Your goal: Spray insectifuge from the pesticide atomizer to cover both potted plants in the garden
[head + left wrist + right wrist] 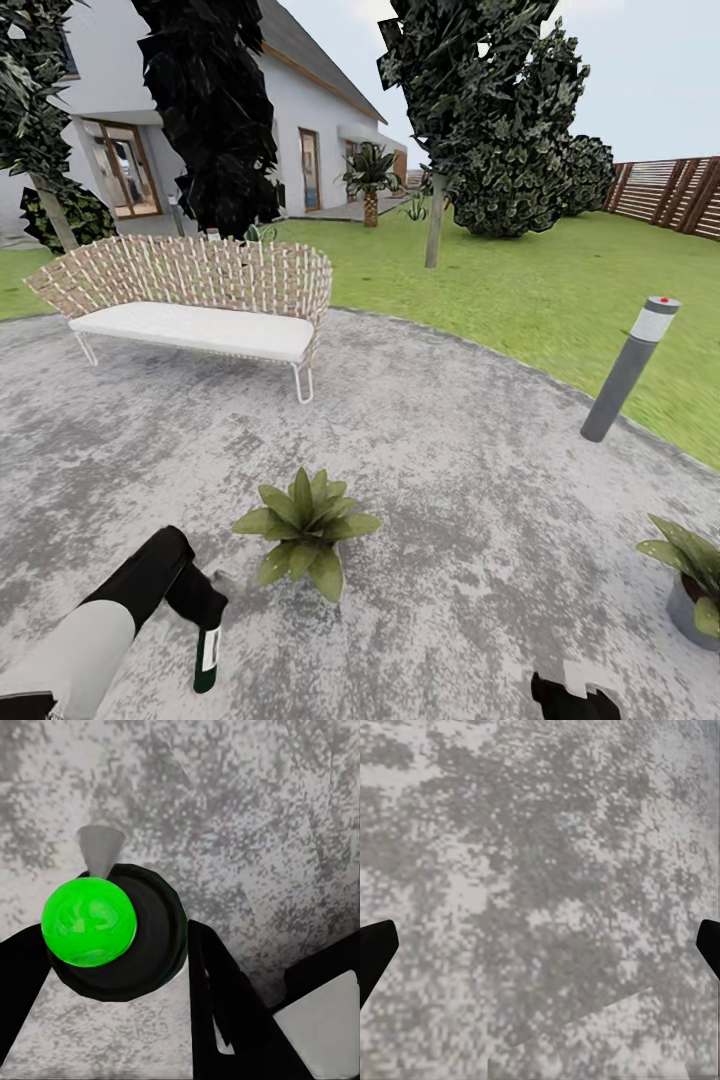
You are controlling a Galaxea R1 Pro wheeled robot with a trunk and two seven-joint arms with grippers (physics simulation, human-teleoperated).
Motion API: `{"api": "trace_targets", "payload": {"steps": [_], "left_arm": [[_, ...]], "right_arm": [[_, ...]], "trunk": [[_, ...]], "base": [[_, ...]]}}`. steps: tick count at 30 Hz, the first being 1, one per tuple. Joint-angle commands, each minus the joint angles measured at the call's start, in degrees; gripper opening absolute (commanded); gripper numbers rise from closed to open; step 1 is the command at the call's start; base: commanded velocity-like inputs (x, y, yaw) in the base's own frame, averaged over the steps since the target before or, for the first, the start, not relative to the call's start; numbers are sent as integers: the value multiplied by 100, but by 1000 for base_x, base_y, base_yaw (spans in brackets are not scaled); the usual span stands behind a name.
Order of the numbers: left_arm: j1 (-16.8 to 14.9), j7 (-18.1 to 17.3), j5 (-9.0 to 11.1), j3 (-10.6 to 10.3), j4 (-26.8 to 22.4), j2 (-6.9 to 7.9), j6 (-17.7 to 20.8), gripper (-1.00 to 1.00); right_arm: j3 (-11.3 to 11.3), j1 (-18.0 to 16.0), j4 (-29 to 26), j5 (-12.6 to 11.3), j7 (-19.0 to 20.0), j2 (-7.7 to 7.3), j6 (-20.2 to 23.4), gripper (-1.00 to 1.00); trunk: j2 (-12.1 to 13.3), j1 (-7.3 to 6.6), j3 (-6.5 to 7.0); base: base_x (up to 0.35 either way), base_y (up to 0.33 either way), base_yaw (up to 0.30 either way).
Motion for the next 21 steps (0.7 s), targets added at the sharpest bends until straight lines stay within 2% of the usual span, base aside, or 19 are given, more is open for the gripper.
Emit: {"api": "trace_targets", "payload": {"steps": [1, 7, 11, 15, 17, 18, 21], "left_arm": [[-12, -68, -89, 25, -8, -3, 35, -100], [-29, -113, -187, 20, -13, -65, 172, -100], [-48, -133, -195, -17, -21, -54, 184, -100], [-402, -751, -215, -406, -18, 21, 199, -100], [-616, -1048, -249, -744, -17, 43, 214, -100], [-754, -1124, -351, -860, -17, 45, 280, -100], [-931, -1293, -611, -930, -17, 46, 483, -100]], "right_arm": [[-39, 13, 9, 63, -21, -6, -18, 100], [-34, 68, 9, 67, -19, -18, -27, 100], [-34, 69, 9, 63, -18, -11, -27, 100], [-34, 70, 9, 60, -17, -6, -27, 100], [-34, 70, 9, 59, -20, -2, -27, 100], [-34, 70, 6, 58, -23, -2, -27, 100], [-34, 70, 7, 58, -26, -1, -27, 100]], "trunk": [[-2, -1, -5], [-2, -1, -5], [-2, -1, -5], [-2, -1, -5], [-2, -1, -5], [-2, -1, -5], [-2, -1, -5]], "base": [[0, 0, -3], [192, 78, -1], [208, 89, 0], [23, 9, 0], [4, 1, 0], [1, 0, 0], [0, 0, 0]]}}
